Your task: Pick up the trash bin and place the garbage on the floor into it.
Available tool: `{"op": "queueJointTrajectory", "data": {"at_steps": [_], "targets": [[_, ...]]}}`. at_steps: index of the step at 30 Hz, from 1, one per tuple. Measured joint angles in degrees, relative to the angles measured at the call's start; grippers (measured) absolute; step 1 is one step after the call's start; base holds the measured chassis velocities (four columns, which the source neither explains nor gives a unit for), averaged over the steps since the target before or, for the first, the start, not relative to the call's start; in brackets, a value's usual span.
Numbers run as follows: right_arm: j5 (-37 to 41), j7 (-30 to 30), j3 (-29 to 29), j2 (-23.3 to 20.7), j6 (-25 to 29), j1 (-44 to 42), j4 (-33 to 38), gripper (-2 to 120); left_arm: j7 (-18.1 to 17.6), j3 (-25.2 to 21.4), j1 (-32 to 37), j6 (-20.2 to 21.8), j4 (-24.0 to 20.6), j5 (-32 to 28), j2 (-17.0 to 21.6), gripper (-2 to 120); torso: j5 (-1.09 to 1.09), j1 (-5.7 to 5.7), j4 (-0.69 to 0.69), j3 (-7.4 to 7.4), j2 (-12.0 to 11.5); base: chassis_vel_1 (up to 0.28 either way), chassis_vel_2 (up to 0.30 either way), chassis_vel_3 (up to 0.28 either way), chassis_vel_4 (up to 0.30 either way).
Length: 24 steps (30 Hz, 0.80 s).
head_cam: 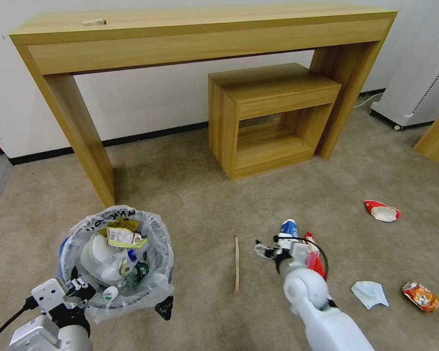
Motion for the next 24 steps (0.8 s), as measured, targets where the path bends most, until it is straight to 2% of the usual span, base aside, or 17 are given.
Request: {"op": "queueJointTrajectory", "data": {"at_steps": [5,7,20,24], "targets": [[3.81,0.53,-1.51,1.07,-2.60,2.99,-3.50,100,-0.02,-0.04,0.03,-0.02,0.00,0.08,0.01,0,0.00,0.00,0.00,0.00,0.00,0.000,0.000,0.000,0.000],[5.18,2.14,-2.25,2.50,-4.23,5.41,-9.05,100,-0.06,-0.19,0.05,-0.14,0.00,0.09,0.02,0,0.00,0.00,0.00,0.00,0.00,0.000,0.000,0.000,0.000],[4.42,-0.40,-2.72,5.18,-4.14,8.42,-17.68,100,-0.11,-0.01,0.33,-0.24,0.00,0.11,0.06,0,0.01,0.00,0.00,0.00,0.00,0.000,0.000,0.000,0.000],[3.39,-0.57,-2.84,5.79,-4.04,8.83,-19.01,96,-0.13,-0.10,0.44,-0.36,0.01,0.11,0.06,0,0.01,0.00,0.00,0.00,0.00,0.000,0.000,0.000,0.000]]}}
